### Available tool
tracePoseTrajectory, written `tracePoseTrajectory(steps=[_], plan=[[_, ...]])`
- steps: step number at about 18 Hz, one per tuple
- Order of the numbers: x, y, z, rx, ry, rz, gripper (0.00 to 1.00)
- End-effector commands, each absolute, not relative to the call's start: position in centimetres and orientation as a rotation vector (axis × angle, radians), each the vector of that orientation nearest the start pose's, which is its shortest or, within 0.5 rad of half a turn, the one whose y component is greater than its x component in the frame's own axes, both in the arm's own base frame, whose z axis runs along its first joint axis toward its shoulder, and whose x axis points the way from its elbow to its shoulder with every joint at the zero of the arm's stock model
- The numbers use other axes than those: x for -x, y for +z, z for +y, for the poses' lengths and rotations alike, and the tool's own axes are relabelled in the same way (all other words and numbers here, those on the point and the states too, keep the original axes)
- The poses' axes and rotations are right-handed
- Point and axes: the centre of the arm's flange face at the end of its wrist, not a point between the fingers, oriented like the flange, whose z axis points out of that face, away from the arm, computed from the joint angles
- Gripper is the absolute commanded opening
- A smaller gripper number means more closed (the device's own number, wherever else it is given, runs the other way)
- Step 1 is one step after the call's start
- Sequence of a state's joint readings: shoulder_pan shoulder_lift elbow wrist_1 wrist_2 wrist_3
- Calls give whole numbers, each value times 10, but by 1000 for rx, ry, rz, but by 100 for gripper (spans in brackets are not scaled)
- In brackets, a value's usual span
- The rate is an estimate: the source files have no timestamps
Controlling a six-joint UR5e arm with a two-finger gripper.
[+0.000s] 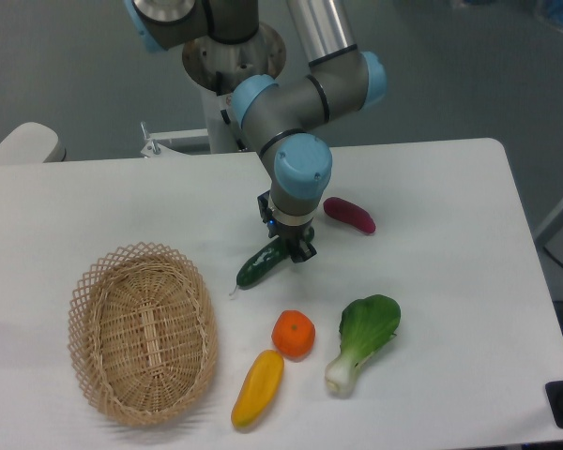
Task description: Place the cucumber on the table
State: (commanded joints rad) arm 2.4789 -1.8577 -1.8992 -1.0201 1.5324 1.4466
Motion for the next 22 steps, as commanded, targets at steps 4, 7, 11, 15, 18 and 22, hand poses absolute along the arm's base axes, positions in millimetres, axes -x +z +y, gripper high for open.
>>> tracePoseTrajectory(steps=[4, 7, 11, 15, 18, 22], plan=[[361, 288, 439, 3001, -6, 699, 100], [397, 325, 430, 2982, 38, 611, 100], [444, 375, 414, 2969, 162, 508, 100], [493, 394, 385, 2966, 200, 413, 100], [521, 402, 367, 2960, 235, 423, 100], [554, 406, 326, 2935, 280, 587, 100]])
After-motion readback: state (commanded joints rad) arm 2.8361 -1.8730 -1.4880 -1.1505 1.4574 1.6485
